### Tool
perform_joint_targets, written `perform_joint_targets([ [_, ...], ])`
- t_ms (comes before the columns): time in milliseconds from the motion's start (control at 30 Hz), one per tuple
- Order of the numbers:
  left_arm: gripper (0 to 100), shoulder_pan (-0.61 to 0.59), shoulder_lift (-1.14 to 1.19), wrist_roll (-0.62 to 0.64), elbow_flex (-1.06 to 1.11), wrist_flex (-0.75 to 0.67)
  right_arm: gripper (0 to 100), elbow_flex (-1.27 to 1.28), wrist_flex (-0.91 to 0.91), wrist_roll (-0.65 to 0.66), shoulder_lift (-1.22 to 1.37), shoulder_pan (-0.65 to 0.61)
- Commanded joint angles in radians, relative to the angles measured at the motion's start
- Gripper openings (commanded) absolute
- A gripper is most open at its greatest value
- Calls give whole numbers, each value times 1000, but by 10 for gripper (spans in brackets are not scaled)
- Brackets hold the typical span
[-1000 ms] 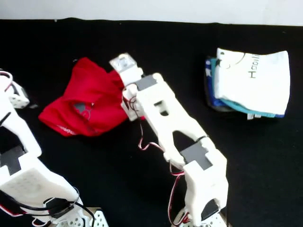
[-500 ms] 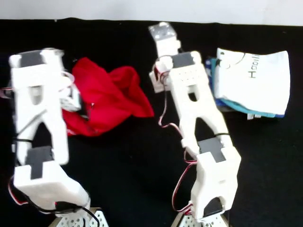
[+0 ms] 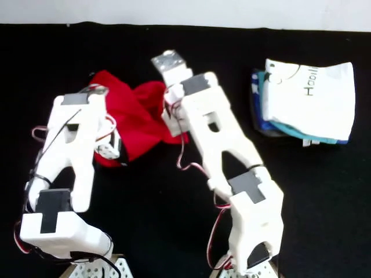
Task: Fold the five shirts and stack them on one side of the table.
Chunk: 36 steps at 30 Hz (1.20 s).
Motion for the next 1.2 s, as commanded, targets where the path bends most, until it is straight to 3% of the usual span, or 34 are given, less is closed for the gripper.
perform_joint_targets([
  [0, 252, -65, -45, -2, 36, -103, 247, 84, -120, 8, -7, -30],
  [300, 252, -160, -47, -2, 44, -173, 241, 202, -320, 8, -4, -35],
  [467, 252, -217, -48, 5, 42, -173, 74, 170, -355, 12, 104, -28],
  [533, 252, -263, -47, 6, 25, -173, 7, 134, -352, 12, 145, -18],
  [800, 252, -441, -54, 68, -119, -163, 6, -64, -176, 14, 54, 51],
  [967, 252, -433, -56, 75, -259, -12, 6, -229, -51, 15, -81, 96],
  [1167, 252, -295, -56, 75, -452, 279, 6, -435, 58, 69, -188, 102],
])
